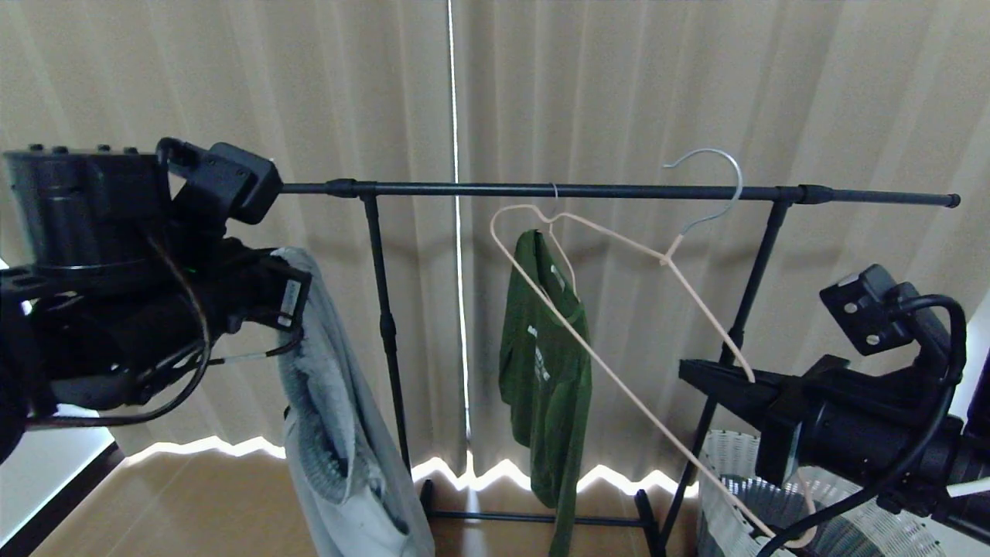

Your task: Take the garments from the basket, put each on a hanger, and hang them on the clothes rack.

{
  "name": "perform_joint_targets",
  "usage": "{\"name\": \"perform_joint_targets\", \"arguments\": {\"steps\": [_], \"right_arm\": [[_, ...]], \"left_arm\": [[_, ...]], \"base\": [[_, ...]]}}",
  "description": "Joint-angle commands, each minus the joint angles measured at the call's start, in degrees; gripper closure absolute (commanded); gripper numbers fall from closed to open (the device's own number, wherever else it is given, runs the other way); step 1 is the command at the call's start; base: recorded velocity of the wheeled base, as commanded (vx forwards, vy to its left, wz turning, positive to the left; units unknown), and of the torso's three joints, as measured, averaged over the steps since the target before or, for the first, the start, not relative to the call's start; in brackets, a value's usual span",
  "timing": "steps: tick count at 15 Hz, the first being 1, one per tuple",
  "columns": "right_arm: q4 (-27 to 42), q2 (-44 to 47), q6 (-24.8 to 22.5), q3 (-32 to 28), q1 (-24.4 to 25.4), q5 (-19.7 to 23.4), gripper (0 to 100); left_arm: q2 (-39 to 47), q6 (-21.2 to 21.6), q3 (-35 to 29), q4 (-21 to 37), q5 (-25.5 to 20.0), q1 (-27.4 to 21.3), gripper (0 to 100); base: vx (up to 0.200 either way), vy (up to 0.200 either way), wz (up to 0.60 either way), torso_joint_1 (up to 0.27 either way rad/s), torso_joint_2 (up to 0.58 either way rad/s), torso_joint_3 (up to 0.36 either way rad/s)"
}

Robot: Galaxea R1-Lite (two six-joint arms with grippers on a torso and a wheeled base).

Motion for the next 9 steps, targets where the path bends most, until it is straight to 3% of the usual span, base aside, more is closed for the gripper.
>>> {"name": "perform_joint_targets", "arguments": {"steps": [1,3,9], "right_arm": [[-1.1,3.4,0.2,0.7,4.3,0.0,100],[-1.1,3.4,0.4,0.7,6.5,0.1,100],[-1.3,3.7,3.0,1.5,12.7,0.1,100]], "left_arm": [[8.1,-1.9,-6.8,0.4,3.7,-0.7,100],[10.4,-3.0,-9.1,0.2,7.7,-0.9,100],[13.0,-6.6,-12.4,0.1,8.1,-3.5,100]], "base": [[0.0,0.0,0.0,0.0,0.0,0.0],[0.0,0.0,0.0,0.0,0.0,0.0],[0.0,0.0,0.0,0.0,0.0,0.0]]}}
